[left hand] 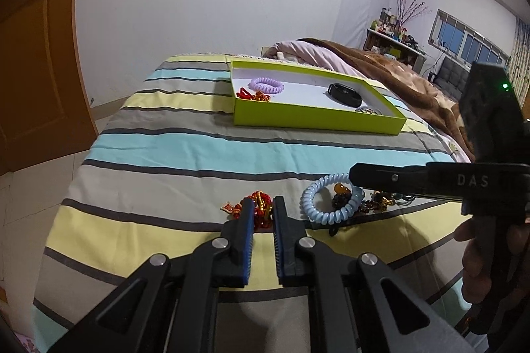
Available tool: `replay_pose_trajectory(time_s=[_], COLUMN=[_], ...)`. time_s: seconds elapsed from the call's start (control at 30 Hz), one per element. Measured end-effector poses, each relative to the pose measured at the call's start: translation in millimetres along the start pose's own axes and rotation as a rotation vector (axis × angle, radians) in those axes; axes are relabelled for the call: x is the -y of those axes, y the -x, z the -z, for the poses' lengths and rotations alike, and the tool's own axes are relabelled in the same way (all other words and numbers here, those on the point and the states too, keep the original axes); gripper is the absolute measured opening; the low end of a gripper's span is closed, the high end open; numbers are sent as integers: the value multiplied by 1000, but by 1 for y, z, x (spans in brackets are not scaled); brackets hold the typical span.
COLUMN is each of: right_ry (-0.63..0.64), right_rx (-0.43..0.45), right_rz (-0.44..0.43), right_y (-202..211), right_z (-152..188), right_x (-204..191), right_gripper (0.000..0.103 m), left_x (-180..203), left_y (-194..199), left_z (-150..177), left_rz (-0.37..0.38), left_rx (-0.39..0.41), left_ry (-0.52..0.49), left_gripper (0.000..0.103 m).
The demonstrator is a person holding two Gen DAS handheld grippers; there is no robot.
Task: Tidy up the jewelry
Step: 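Grasp the red knot ornament with the left tool while the right grasps the light blue coil tie, then carry both items into the green box and open both tools to release them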
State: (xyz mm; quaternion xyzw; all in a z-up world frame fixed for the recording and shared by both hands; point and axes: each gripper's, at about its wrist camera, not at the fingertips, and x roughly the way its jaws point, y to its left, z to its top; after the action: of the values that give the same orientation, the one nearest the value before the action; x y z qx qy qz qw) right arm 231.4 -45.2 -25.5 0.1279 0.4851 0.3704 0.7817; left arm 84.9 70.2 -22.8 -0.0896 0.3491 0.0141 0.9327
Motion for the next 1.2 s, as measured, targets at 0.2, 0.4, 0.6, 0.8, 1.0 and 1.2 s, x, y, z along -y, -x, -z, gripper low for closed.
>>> replay_pose_trajectory(time_s=[0.2,0.4,0.6,0.8,1.0,1.2], right_ry=[-39,-24,34,69,111,143], right_rx=[-52,-69,-32,54,154,216], right_rz=[-11,8,40,40,71,116], right_y=[-9,-11,0,30,65,91], right_z=[-2,-1,2,3,4,2], right_x=[2,-2,-13,-23,-33,-34], right_gripper=[17,17,10,9,9,10], left_x=[-7,-11,-10,0,17,35], left_y=[1,5,14,32,47,54], left_z=[1,2,1,-7,-17,-30], left_rz=[9,9,3,8,33,53], left_rx=[5,13,30,70,109,140], left_ry=[15,20,15,-11,-34,-66], left_gripper=[11,12,12,12,12,12])
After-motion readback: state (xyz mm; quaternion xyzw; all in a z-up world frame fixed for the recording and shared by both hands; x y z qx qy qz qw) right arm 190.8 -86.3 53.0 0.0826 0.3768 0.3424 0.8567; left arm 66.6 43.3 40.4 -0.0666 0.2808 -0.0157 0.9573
